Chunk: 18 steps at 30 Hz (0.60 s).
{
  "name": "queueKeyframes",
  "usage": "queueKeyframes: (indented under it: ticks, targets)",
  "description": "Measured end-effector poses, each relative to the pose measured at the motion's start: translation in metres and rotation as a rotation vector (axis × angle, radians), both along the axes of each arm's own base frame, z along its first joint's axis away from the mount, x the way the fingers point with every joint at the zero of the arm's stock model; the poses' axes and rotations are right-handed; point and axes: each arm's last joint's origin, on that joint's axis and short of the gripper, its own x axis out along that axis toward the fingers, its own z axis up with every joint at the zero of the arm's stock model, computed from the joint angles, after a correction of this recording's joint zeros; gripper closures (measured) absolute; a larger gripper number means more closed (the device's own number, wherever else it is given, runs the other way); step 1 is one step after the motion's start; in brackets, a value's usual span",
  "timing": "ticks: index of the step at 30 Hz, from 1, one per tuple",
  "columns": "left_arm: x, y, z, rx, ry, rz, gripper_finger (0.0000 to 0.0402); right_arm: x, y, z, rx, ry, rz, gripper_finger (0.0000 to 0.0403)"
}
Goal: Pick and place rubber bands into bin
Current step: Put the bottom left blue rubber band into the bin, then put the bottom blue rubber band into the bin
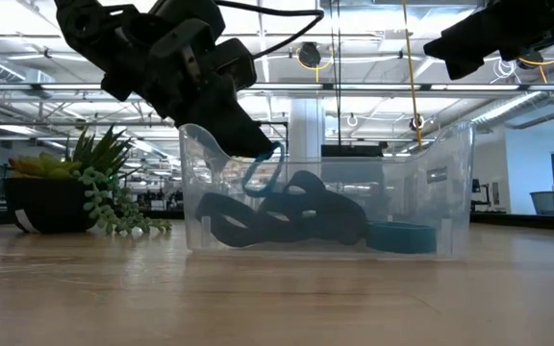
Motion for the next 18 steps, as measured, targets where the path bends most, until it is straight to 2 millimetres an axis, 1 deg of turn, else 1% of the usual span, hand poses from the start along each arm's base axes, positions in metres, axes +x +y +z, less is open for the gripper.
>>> queueKeyframes:
  ticks: [6, 10, 14, 16, 18]
  targets:
    - [0.0, 0.0, 0.001, -0.022, 0.001, 0.006, 0.0294, 0.0, 0.0, 0.0, 0.0, 0.0, 0.0, 0.0261]
    - [0.0, 0.0, 0.006, -0.025, -0.021, 0.006, 0.0259, 0.0, 0.0, 0.0, 0.004, 0.001, -0.001, 0.0261]
    - [-0.002, 0.001, 0.011, -0.033, -0.035, -0.008, 0.0239, 0.0, 0.0, 0.0, 0.013, 0.001, -0.003, 0.0261]
    - [-0.002, 0.001, 0.015, -0.03, -0.046, -0.01, 0.0235, 0.0, 0.0, 0.0, 0.047, 0.007, -0.015, 0.0261]
    - [-0.005, 0.003, 0.02, -0.031, -0.051, -0.007, 0.0234, 0.0, -0.002, -0.001, 0.111, 0.023, -0.075, 0.0261]
